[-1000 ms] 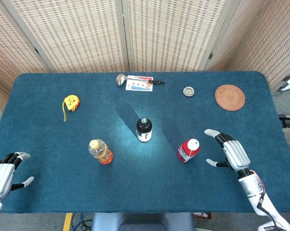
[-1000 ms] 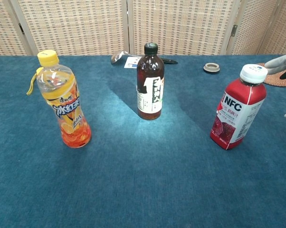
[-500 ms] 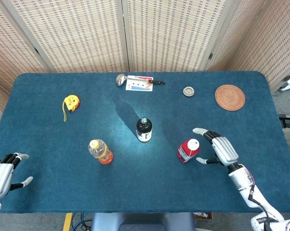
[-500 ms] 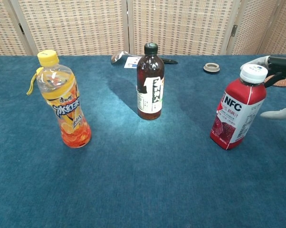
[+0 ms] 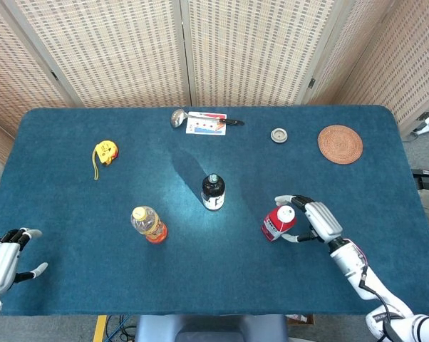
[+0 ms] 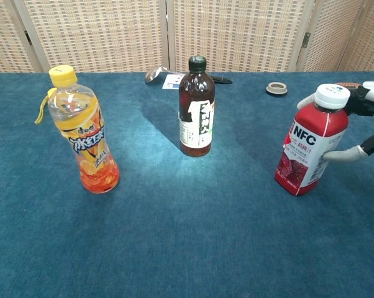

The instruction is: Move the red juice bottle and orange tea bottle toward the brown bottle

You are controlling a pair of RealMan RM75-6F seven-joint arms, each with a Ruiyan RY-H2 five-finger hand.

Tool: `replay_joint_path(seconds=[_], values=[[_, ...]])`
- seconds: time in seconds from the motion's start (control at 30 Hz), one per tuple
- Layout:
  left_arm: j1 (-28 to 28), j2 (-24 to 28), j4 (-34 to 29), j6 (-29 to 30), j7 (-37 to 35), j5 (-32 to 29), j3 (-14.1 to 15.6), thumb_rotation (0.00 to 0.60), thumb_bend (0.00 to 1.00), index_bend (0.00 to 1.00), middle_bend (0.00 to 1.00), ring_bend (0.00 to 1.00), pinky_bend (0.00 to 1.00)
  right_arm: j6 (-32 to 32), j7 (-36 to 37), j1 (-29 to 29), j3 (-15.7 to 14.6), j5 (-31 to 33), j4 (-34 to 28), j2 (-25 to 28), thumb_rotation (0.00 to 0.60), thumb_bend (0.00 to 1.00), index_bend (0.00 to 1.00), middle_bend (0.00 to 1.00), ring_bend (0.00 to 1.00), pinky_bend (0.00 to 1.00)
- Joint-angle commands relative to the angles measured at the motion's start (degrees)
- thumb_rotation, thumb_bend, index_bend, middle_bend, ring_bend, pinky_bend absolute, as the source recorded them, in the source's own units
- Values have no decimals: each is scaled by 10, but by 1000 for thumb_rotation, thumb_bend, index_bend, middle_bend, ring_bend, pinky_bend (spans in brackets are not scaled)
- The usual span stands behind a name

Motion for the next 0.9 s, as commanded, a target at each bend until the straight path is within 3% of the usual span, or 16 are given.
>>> replay_joint_path(seconds=[0.03, 0.3, 0.5, 0.9], values=[[0, 0, -1, 0, 0, -1, 0, 600, 113, 593, 339, 274, 472, -5, 12, 7, -4, -2, 9, -7, 600, 45, 295, 320, 228, 283], [1, 2, 0, 1, -2, -3, -1, 600, 113, 595, 340, 275, 472, -7, 32, 15, -7, 2, 31, -23, 600, 53, 333, 401, 321, 367], [1, 2, -1, 1, -3, -3, -2, 600, 113, 595, 341, 276, 472, 1, 32, 15, -7, 7, 39, -31, 600, 64, 465, 515, 470, 483], [2, 0, 0, 1, -1, -4, -2, 600, 113, 596, 341, 276, 472, 38, 31, 10, 4, 11, 44, -39, 600, 81, 509, 554, 508, 531]])
